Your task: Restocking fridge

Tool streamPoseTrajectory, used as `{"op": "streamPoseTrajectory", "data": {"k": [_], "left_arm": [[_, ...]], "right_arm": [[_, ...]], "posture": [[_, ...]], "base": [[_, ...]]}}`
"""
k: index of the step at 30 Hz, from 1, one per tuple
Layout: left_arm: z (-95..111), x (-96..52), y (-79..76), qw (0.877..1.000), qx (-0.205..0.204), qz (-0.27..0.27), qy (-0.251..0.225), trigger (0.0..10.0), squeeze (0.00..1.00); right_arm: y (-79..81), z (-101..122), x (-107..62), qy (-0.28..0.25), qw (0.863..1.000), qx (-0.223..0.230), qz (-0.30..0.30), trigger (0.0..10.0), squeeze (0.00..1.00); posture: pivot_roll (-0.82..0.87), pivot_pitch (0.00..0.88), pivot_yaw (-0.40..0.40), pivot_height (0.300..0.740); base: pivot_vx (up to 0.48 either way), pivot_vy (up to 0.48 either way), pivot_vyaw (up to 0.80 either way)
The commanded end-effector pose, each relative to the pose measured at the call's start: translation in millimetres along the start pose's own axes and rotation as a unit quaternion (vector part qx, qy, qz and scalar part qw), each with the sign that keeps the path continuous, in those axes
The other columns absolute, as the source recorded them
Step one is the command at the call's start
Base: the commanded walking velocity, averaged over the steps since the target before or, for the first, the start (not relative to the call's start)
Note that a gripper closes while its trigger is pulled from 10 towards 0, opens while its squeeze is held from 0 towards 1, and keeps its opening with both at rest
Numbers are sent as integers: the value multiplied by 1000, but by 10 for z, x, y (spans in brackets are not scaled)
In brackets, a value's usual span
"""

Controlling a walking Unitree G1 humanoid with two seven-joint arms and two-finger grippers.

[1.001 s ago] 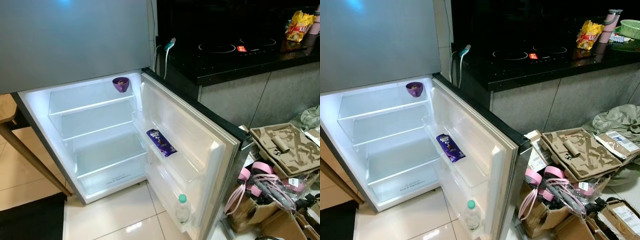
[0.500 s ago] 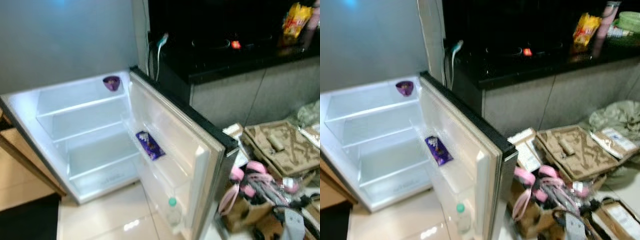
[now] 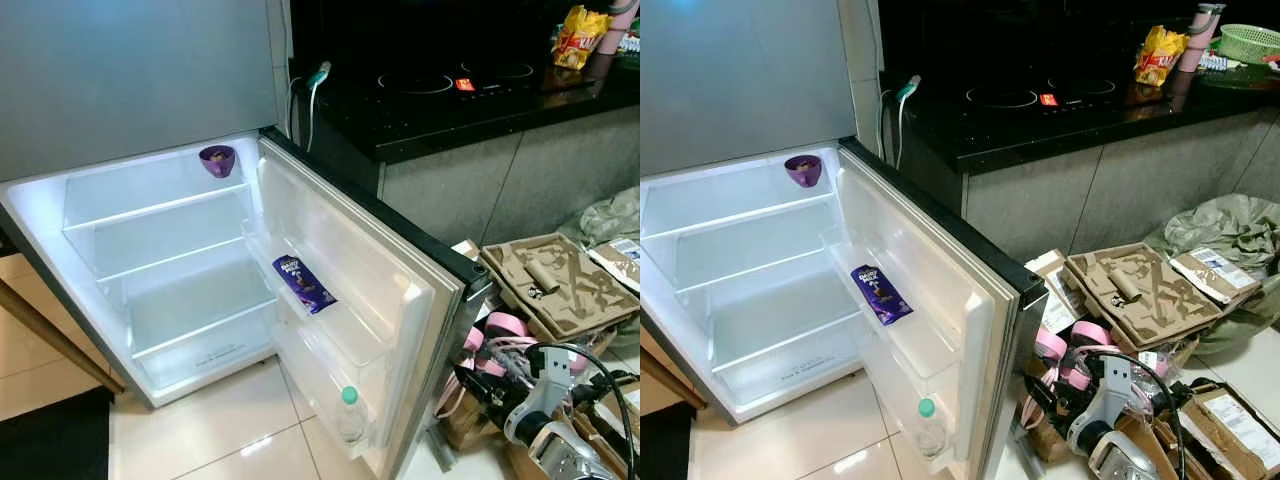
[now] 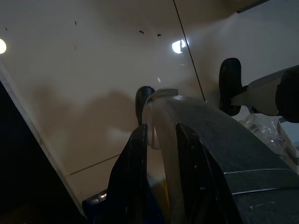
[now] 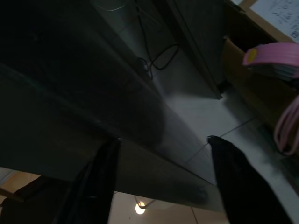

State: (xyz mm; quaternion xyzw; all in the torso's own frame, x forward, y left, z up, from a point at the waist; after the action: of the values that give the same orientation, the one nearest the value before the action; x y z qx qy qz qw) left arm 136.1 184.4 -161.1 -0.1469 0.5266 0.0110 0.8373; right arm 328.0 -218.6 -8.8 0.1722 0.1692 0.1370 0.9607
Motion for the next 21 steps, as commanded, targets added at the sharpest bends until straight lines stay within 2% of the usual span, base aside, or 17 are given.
{"op": "streamPoseTrajectory", "data": {"k": [1, 5, 6, 7, 9, 11, 14, 16, 18, 21], "left_arm": [[-135, -13, 2, 1000, -1, 1, 21, 10000, 0], [-133, -14, 4, 1000, -2, 1, 20, 10000, 0], [-134, -14, 4, 1000, -1, 1, 20, 10000, 0], [-133, -14, 5, 1000, -3, 1, 20, 10000, 0], [-134, -14, 5, 1000, -3, 1, 20, 10000, 0], [-135, -14, 0, 1000, -3, 0, 20, 10000, 0], [-138, -14, -2, 1000, -3, 0, 20, 10000, 0], [-139, -14, -3, 1000, -3, 0, 20, 10000, 0], [-144, -13, -5, 1000, -3, 0, 21, 10000, 0], [-144, -12, -10, 1000, -5, -1, 21, 10000, 0]], "right_arm": [[180, 123, 119, -22, 999, 0, 40, 0, 0], [256, 154, 159, -25, 998, -13, 57, 0, 0], [266, 156, 173, -21, 998, -22, 56, 1412, 0], [252, 155, 183, -14, 998, -35, 49, 10000, 0], [214, 135, 185, 0, 998, -52, 36, 10000, 0], [47, 67, 135, 38, 994, -99, -9, 10000, 0], [-114, -8, 62, 77, 984, -150, -49, 10000, 0], [-145, -13, 46, 82, 982, -159, -57, 10000, 0], [-257, 92, 27, 58, 984, -139, -99, 10000, 0], [-276, 268, 51, 11, 986, -119, -115, 10000, 0]], "posture": [[-85, 38, -3, 740], [-82, 40, -4, 740], [-82, 40, -4, 740], [-82, 40, -4, 740], [-82, 40, -4, 740], [-82, 40, -4, 740], [-82, 40, -4, 740], [-82, 40, -4, 740], [-82, 40, -4, 740], [-82, 40, -4, 740]], "base": [[0, 0, 0], [0, 0, 0], [0, 0, 0], [0, 0, 0], [0, 0, 0], [0, 0, 0], [0, 0, 0], [0, 0, 0], [0, 0, 0], [0, 0, 0]]}}
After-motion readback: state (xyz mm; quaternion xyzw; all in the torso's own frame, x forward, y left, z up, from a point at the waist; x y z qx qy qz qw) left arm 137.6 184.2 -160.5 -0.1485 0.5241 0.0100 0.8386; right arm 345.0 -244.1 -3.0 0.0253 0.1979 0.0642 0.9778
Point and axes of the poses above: a point about 5 cm out from each wrist's last joint towards the gripper, its own x axis pointing out of the wrist towards the gripper, its own z axis along the axis of the wrist's last joint, y = z × x, the point moved 6 cm from there along x, pointing out of the wrist towards the gripper, and after that the axes turned 9 degrees about -x, right-handed, at the moved point
